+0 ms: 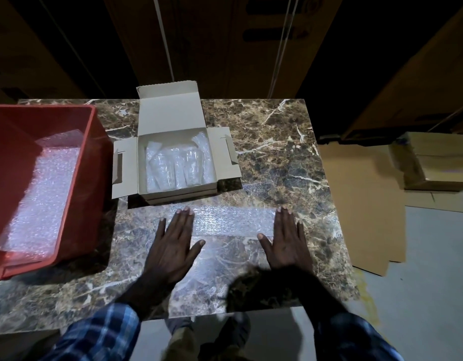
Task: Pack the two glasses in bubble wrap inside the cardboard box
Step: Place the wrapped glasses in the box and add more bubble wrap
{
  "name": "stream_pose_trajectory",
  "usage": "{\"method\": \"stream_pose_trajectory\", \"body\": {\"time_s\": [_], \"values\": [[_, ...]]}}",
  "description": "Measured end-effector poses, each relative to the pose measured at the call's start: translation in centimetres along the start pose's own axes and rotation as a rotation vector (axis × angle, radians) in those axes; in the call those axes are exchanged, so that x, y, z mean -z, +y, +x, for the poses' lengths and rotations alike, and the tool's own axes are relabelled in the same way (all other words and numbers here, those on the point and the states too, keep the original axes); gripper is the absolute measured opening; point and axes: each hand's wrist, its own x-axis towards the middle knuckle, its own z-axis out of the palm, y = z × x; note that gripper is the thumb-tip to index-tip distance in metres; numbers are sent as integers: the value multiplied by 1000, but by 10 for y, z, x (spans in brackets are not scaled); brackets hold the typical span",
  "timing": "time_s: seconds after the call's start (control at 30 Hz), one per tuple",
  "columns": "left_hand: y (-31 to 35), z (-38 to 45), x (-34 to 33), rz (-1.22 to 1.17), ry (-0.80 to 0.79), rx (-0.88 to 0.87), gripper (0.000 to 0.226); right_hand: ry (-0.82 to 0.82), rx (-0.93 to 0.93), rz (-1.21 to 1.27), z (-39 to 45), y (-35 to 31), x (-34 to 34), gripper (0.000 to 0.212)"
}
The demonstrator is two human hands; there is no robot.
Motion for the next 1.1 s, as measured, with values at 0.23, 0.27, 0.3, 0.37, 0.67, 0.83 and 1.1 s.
{"method": "stream_pose_trajectory", "body": {"time_s": [0.23, 0.27, 0.3, 0.37, 0.67, 0.83, 1.1], "values": [[13, 5, 3, 23, 78, -213, 60, 102, 253, -77, 3, -15, 2, 61], [16, 7, 1, 3, 86, -236, 57, 105, 256, -77, 4, -17, 0, 57], [17, 10, -1, -32, 96, -239, 55, 106, 256, -77, 5, -17, -2, 53], [14, 13, -2, -90, 118, -210, 52, 100, 223, -81, 5, -11, -2, 50], [1, 12, 9, -111, 153, -170, 50, 235, 201, -122, 1, 7, 6, 47], [22, 16, 5, -129, 128, -239, 46, 397, 178, -70, -1, 0, 14, 28], [24, 14, 4, -38, 58, -149, 54, 331, -114, -20, -9, -11, 27, 24]]}}
